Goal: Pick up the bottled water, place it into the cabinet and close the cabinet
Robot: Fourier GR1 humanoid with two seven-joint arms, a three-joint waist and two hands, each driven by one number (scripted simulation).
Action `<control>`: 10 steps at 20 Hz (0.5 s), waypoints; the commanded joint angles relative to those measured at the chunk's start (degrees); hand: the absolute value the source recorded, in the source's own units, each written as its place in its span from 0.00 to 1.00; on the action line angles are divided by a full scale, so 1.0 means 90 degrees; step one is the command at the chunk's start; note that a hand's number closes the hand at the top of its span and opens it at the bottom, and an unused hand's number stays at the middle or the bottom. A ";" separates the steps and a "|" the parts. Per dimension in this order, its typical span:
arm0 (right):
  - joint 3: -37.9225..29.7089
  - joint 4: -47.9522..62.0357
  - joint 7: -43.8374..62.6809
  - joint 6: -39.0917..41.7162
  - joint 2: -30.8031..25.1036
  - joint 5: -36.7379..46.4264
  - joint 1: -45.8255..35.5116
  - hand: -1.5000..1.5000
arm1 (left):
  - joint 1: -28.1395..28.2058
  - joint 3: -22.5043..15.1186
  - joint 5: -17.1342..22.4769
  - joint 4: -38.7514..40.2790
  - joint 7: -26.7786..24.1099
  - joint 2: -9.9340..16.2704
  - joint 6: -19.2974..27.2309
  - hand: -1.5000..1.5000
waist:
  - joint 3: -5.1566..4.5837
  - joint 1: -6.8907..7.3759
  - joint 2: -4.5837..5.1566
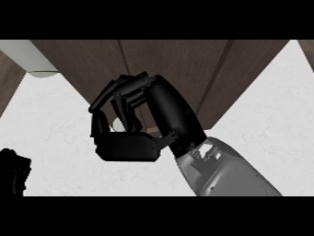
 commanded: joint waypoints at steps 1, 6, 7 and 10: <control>-0.0985 0.1203 -0.0710 0.0892 -0.0023 -0.0843 -0.0190 1.00 | 0.0458 0.0188 0.0031 -0.0093 -0.0141 0.0074 -0.0339 1.00 | 0.0008 -0.0082 -0.0015; -0.1757 0.3182 -0.1693 0.1803 -0.0216 -0.0950 -0.0955 1.00 | 0.0450 0.0257 0.0079 -0.0287 0.0040 -0.0011 -0.0305 1.00 | 0.0009 -0.0051 -0.0002; -0.1615 0.3428 -0.1777 0.1701 0.0066 -0.0813 -0.1012 1.00 | 0.0308 0.0575 0.0176 -0.0018 0.0028 0.0153 -0.0497 1.00 | 0.0006 -0.0093 -0.0012; -0.1956 0.3898 -0.1964 0.1860 -0.0150 -0.0865 -0.1289 1.00 | 0.0130 0.0432 0.0087 0.0106 0.0088 0.0109 -0.0534 1.00 | 0.0005 -0.0043 0.0021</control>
